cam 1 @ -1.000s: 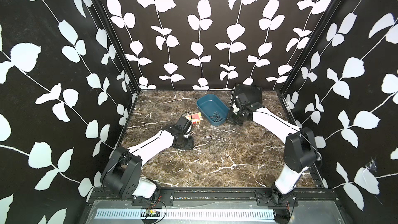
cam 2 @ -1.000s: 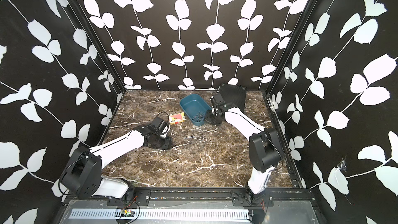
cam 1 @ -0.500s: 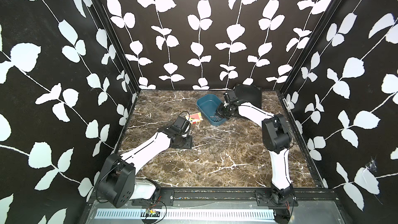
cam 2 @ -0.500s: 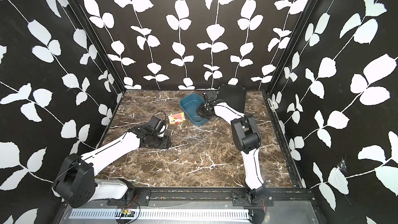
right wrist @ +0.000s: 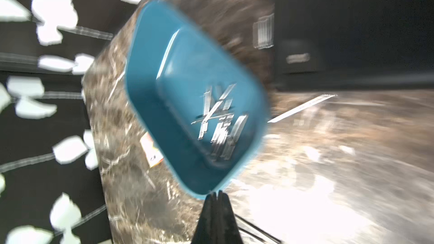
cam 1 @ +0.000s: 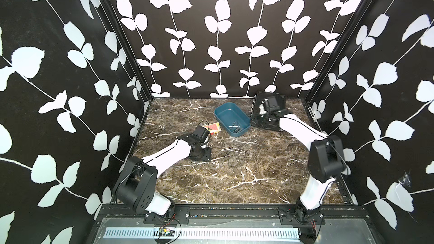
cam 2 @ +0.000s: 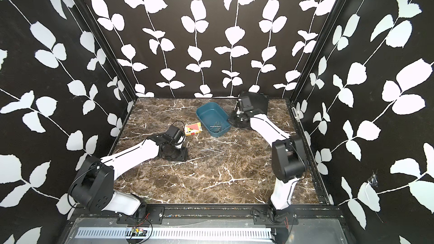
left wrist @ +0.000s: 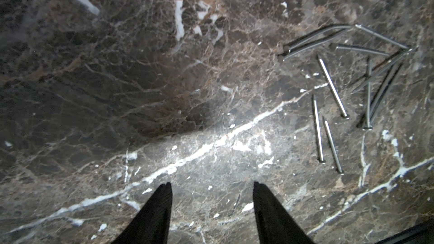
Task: Put the nails on the desktop into the storage box
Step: Place the nail in the storage box, then adjust the storage box at the center of the board.
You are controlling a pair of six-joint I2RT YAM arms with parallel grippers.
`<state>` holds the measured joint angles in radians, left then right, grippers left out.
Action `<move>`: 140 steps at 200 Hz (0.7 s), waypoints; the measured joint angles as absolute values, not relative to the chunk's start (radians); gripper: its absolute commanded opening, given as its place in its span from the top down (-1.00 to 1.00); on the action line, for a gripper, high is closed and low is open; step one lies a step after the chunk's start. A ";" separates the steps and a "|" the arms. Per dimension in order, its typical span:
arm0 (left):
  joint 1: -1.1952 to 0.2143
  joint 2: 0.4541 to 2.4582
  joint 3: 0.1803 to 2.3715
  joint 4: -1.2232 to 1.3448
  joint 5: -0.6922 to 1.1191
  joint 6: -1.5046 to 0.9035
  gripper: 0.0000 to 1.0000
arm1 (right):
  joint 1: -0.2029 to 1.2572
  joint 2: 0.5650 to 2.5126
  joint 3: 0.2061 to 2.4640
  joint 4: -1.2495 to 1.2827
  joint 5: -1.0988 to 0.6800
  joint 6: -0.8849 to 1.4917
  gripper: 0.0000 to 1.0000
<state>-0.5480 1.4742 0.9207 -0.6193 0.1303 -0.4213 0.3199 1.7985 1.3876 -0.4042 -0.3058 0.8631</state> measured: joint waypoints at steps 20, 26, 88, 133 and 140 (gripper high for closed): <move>-0.548 1.489 0.941 -0.621 0.136 -0.414 -0.15 | 0.300 1.830 1.348 -0.375 -0.288 0.862 1.00; -0.548 1.492 0.947 -0.623 0.137 -0.411 -0.15 | 0.300 1.849 1.344 -0.364 -0.287 0.863 1.00; -0.548 1.492 0.968 -0.660 0.131 -0.396 -0.15 | 0.299 1.996 1.341 -0.260 -0.270 0.884 1.00; -0.548 1.485 0.968 -0.687 0.119 -0.396 -0.15 | 0.294 2.044 1.345 -0.219 -0.263 0.899 1.00; -0.548 1.485 0.968 -0.690 0.118 -0.396 -0.15 | 0.292 2.054 1.348 -0.212 -0.260 0.901 1.00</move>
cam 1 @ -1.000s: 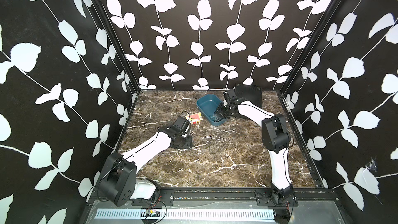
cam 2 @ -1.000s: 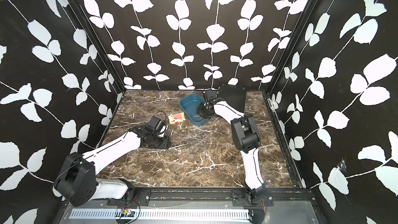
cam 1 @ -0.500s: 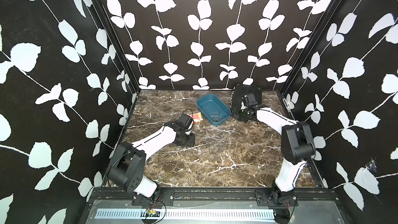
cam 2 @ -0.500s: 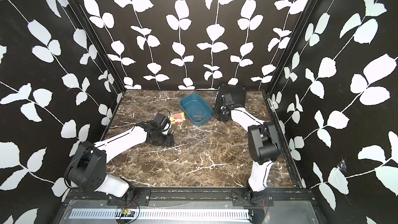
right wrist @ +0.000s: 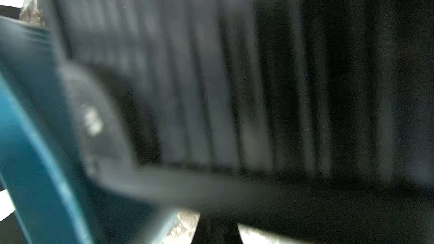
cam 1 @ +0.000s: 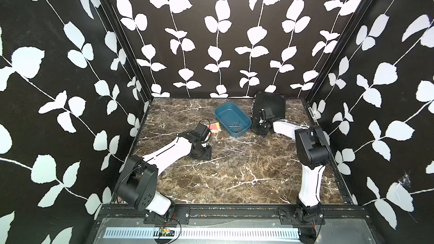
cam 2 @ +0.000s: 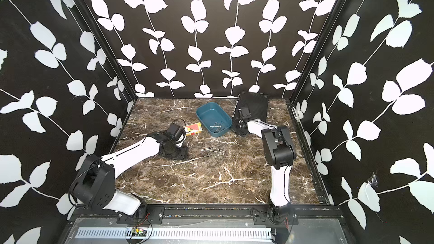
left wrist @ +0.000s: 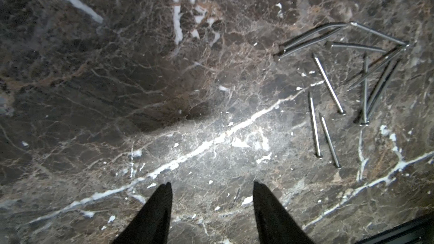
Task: Put the nails on the desktop into the storage box
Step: Adjust the storage box at the center of the board.
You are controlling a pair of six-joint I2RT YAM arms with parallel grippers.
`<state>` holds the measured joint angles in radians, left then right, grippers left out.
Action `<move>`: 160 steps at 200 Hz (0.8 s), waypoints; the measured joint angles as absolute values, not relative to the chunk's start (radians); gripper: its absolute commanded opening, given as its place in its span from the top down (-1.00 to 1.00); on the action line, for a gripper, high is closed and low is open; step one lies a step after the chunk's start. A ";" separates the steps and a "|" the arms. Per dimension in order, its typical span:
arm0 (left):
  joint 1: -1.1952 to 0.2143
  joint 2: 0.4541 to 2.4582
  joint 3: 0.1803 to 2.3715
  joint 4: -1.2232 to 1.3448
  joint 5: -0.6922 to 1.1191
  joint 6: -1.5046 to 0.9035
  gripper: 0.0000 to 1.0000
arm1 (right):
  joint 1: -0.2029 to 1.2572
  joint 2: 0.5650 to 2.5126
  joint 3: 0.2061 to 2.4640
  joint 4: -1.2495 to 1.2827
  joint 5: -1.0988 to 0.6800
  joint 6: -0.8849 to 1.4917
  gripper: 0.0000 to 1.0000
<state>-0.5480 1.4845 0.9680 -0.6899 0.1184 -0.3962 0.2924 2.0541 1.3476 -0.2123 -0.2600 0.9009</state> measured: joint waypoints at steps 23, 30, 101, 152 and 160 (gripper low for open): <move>-0.548 1.485 0.972 -0.704 0.114 -0.396 -0.15 | 0.290 2.076 1.365 -0.182 -0.259 0.912 1.00; -0.548 1.485 0.975 -0.707 0.113 -0.396 -0.15 | 0.290 2.081 1.372 -0.178 -0.261 0.916 1.00; -0.548 1.486 0.981 -0.710 0.113 -0.396 -0.15 | 0.287 2.088 1.377 -0.142 -0.274 0.974 1.00; -0.548 1.502 0.981 -0.710 0.115 -0.394 -0.15 | 0.287 2.088 1.376 -0.124 -0.274 1.004 1.00; -0.548 1.505 0.981 -0.710 0.115 -0.392 -0.15 | 0.287 2.088 1.376 -0.123 -0.274 1.006 1.00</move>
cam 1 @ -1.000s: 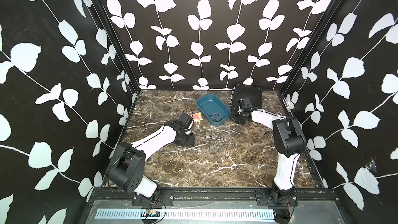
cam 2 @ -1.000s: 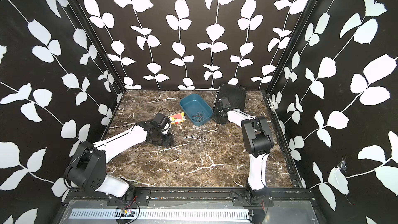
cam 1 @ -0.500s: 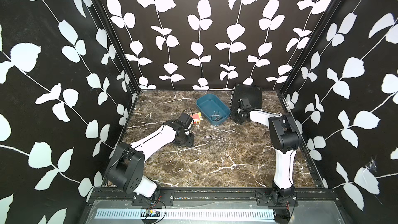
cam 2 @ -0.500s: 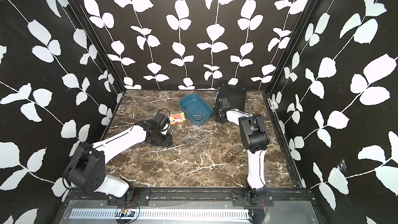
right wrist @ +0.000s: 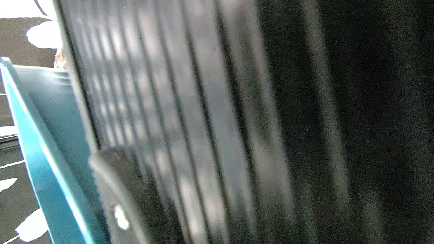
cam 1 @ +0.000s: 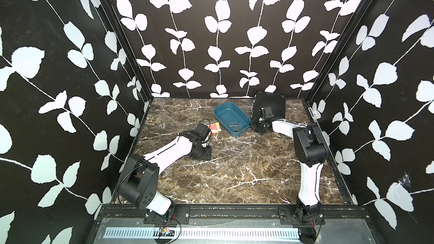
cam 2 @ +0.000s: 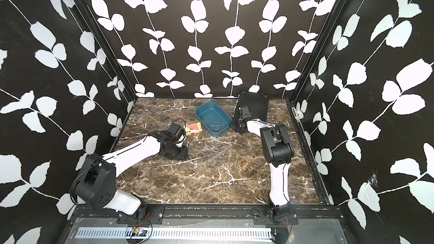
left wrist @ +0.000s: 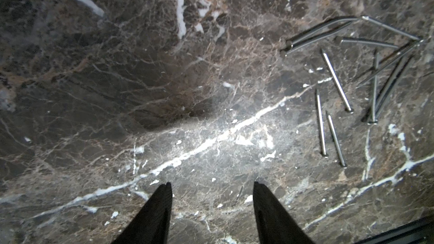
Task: Put the nails on the desktop into the storage box
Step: Adjust the storage box at the center of the board.
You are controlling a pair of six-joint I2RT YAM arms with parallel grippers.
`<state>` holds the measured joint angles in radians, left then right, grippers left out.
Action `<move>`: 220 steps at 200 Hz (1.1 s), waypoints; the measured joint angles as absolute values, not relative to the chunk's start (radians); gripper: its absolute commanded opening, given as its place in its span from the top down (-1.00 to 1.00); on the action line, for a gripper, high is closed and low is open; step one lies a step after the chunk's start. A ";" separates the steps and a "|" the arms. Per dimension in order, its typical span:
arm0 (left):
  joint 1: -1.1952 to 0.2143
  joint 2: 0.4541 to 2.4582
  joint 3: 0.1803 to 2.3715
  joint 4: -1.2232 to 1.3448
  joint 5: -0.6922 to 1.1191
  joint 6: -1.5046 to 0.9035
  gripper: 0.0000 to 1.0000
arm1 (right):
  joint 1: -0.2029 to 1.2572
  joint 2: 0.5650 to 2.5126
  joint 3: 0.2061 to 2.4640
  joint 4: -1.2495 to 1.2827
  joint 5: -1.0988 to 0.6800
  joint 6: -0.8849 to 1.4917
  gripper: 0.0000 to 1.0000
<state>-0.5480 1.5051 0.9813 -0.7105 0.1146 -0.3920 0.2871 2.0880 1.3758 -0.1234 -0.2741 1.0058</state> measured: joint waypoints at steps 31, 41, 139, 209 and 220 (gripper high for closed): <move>-0.548 1.509 0.985 -0.715 0.115 -0.383 -0.15 | 0.287 2.098 1.378 -0.114 -0.267 1.000 1.00; -0.548 1.510 0.989 -0.718 0.115 -0.380 -0.15 | 0.287 2.104 1.383 -0.112 -0.264 0.994 1.00; -0.548 1.510 0.984 -0.703 0.121 -0.375 -0.15 | 0.287 2.005 1.213 -0.048 -0.248 0.933 1.00; -0.548 1.509 0.945 -0.636 0.139 -0.392 -0.15 | 0.287 1.765 1.039 -0.265 -0.231 0.844 0.52; -0.548 1.509 0.939 -0.625 0.142 -0.394 -0.15 | 0.287 1.728 1.051 -0.325 -0.213 0.801 0.31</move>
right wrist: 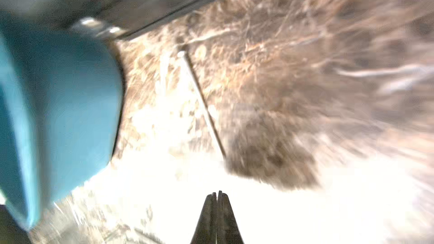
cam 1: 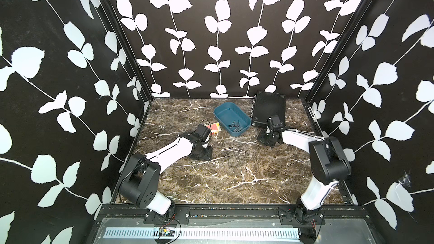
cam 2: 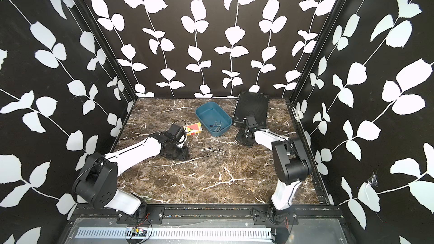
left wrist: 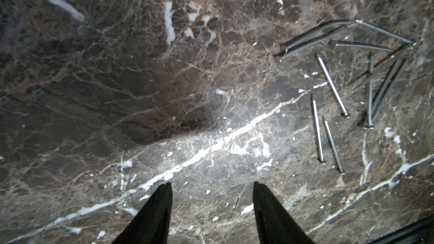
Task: Put the nails on the desktop into the storage box
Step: Adjust the storage box at the center of the board, then pick up the nail from the center of the board.
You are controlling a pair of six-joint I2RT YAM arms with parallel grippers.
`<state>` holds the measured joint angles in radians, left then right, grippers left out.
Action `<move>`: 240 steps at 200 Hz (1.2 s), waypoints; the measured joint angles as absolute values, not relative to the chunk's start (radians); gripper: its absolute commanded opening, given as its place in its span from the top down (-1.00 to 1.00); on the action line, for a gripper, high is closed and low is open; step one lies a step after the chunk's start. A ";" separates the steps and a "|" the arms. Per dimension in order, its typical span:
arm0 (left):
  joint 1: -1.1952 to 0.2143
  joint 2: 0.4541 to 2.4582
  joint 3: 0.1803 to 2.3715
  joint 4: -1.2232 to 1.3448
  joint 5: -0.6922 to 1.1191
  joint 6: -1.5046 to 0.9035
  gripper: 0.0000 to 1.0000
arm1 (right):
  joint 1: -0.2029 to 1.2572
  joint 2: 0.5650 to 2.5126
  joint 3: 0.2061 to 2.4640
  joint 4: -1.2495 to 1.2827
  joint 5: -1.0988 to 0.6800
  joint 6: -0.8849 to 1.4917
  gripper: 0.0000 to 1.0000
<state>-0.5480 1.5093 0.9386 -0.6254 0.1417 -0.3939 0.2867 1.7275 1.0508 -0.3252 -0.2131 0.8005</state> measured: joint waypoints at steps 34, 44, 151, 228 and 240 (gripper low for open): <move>-0.548 1.509 0.926 -0.598 0.153 -0.400 -0.15 | 0.280 1.670 1.149 -0.506 -0.111 0.645 0.18; -0.548 1.509 0.926 -0.592 0.157 -0.400 -0.15 | 0.273 1.669 1.166 -0.542 -0.089 0.605 0.17; -0.548 1.509 0.926 -0.583 0.168 -0.389 -0.15 | 0.236 1.851 1.289 -0.607 -0.120 0.513 0.12; -0.546 1.537 0.927 -0.585 0.168 -0.366 -0.15 | 0.271 2.015 1.501 -0.605 -0.150 0.503 0.13; -0.546 1.543 0.927 -0.585 0.168 -0.364 -0.15 | 0.279 2.041 1.526 -0.619 -0.140 0.491 0.13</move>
<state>-0.5457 1.5433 0.9268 -0.5850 0.1677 -0.3641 0.2790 2.0415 1.5257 -0.6193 -0.1398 0.4908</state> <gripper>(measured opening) 0.576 0.438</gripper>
